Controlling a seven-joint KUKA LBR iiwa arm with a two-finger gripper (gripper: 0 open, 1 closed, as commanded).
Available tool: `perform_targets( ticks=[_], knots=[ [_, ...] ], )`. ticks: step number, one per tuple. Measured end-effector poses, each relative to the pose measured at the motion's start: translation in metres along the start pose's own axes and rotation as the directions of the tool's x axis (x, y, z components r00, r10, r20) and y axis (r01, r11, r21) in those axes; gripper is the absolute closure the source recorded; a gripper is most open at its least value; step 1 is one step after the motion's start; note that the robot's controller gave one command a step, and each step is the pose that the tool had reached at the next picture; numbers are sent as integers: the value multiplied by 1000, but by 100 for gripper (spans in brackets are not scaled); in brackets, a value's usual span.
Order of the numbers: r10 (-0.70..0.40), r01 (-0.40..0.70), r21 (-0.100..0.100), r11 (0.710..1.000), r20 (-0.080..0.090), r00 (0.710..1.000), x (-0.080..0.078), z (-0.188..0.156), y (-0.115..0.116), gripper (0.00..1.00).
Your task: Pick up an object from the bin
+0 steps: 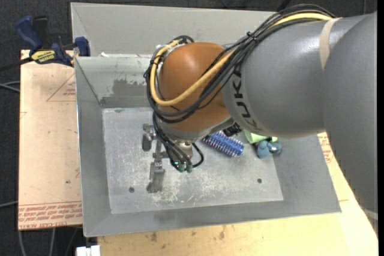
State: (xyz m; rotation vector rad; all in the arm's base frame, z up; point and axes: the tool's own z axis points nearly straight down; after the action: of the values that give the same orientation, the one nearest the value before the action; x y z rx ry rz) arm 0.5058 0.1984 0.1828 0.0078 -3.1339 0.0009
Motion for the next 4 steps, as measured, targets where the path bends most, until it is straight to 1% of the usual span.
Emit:
perform_targets(
  ticks=[1,2,3,4],
  knots=[
    [236,-236,-2,972,8,972,25,-32,-48,0],
    [115,-115,0,993,3,993,3,118,14,0],
    [363,-363,-2,932,9,932,-23,102,-70,0],
    [274,-274,-10,962,13,962,-58,68,4,0]
  ],
)
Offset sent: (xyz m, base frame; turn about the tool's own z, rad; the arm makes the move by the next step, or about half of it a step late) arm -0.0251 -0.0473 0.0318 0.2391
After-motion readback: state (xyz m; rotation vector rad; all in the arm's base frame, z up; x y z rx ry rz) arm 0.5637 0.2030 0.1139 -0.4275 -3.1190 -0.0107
